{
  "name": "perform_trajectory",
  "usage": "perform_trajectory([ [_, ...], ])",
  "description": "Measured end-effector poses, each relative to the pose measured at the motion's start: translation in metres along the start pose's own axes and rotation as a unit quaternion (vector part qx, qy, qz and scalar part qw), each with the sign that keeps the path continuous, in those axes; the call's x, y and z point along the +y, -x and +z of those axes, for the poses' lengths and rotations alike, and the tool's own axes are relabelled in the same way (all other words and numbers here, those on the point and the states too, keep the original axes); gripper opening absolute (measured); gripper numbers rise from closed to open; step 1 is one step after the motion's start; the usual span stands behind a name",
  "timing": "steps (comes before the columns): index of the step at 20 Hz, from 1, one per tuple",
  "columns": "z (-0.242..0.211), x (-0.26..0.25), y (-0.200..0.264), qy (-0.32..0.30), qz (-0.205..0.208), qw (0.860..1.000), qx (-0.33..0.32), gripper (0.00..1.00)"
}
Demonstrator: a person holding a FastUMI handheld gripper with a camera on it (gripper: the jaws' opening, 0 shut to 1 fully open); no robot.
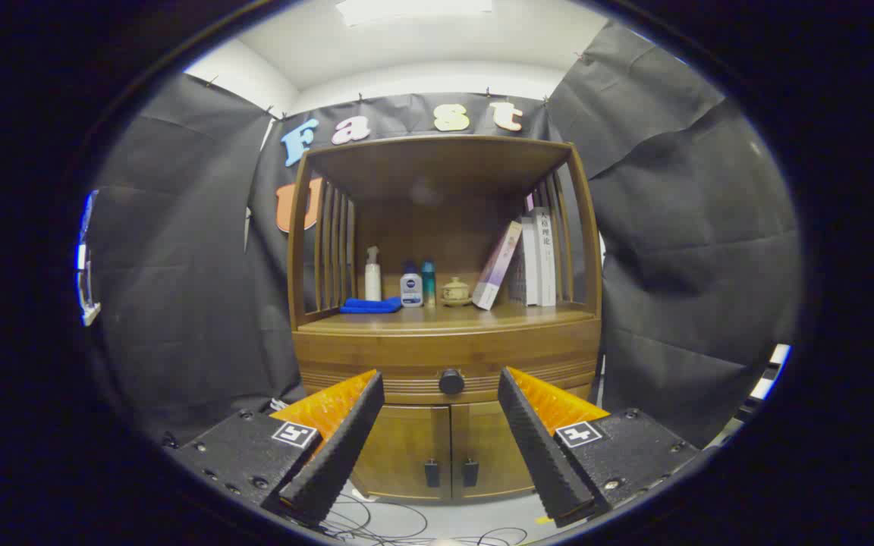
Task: Pull open the drawer, take out the items inside it, and place them on the countertop above the cabinet.
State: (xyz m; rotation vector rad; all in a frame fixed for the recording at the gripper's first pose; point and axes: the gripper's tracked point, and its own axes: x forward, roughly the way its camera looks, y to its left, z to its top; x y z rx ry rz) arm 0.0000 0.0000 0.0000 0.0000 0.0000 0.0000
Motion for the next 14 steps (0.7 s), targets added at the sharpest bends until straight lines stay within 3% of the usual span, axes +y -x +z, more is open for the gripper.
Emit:
perform_trajectory([
  [14, -0.0065, -0.0026, -0.0038, 0.002, -0.006, 1.000, 0.001, 0.99],
])
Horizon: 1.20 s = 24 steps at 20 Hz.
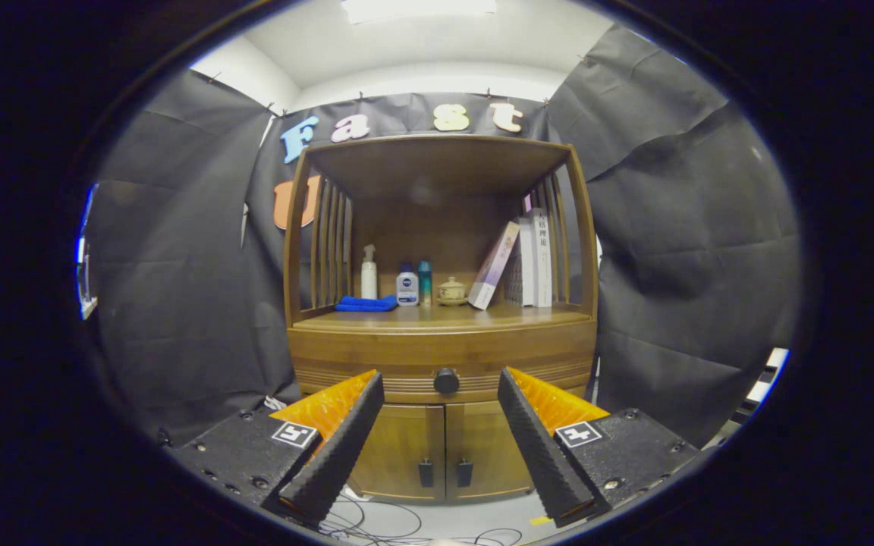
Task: Pull open the drawer, take out the items inside it, and place them on the countertop above the cabinet.
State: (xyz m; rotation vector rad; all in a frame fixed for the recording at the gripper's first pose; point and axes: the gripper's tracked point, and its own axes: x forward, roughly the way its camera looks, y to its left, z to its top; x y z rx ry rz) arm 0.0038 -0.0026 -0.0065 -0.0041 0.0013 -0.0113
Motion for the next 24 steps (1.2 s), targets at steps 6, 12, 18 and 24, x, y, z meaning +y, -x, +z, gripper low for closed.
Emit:
perform_trajectory([
  [6, -0.008, -0.005, -0.020, 0.011, -0.007, 1.000, 0.013, 0.99],
  [12, -0.023, -0.007, -0.079, 0.011, 0.000, 1.000, 0.029, 0.99],
  [18, -0.056, -0.013, -0.157, 0.016, -0.004, 0.998, 0.065, 0.99],
  [24, -0.085, -0.016, -0.209, -0.007, -0.007, 0.995, 0.095, 0.99],
])
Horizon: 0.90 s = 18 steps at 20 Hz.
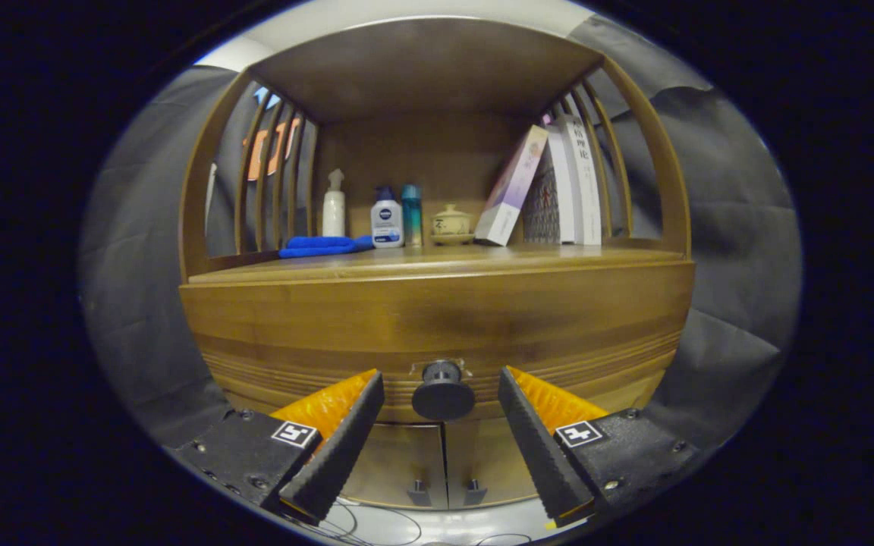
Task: Pull open the drawer, take out the items inside it, and place them on the countertop above the cabinet.
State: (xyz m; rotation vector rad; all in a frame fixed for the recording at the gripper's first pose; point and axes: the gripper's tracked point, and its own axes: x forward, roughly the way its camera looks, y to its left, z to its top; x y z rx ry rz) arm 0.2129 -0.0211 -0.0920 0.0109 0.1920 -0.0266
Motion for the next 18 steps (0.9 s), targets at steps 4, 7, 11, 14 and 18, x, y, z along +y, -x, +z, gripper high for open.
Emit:
perform_trajectory([
  [4, -0.008, 0.000, -0.016, 0.025, -0.011, 1.000, 0.007, 0.91],
  [7, -0.008, -0.003, -0.015, 0.021, -0.027, 0.999, -0.003, 0.73],
  [11, -0.009, -0.003, -0.013, 0.028, -0.030, 0.999, 0.009, 0.49],
  [14, -0.009, -0.001, -0.013, 0.019, -0.014, 0.999, 0.021, 0.40],
  [18, -0.010, -0.002, -0.006, 0.023, -0.013, 0.999, 0.031, 0.35],
])
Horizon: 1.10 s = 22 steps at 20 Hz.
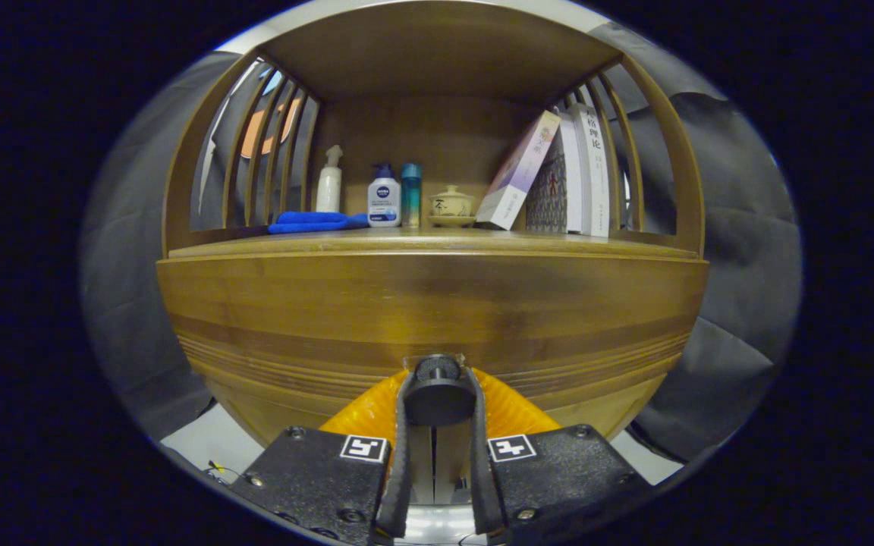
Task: Pull open the drawer, take out the items inside it, and place them on the countertop above the cabinet.
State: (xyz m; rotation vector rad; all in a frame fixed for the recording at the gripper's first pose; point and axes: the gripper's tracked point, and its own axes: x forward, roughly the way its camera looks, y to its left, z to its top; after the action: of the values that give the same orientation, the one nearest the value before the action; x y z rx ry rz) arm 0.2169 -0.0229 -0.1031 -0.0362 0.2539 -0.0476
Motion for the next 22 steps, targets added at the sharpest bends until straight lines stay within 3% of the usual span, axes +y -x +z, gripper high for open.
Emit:
perform_trajectory([
  [22, -0.050, -0.007, 0.156, -0.034, 0.027, 0.999, 0.023, 0.35],
])
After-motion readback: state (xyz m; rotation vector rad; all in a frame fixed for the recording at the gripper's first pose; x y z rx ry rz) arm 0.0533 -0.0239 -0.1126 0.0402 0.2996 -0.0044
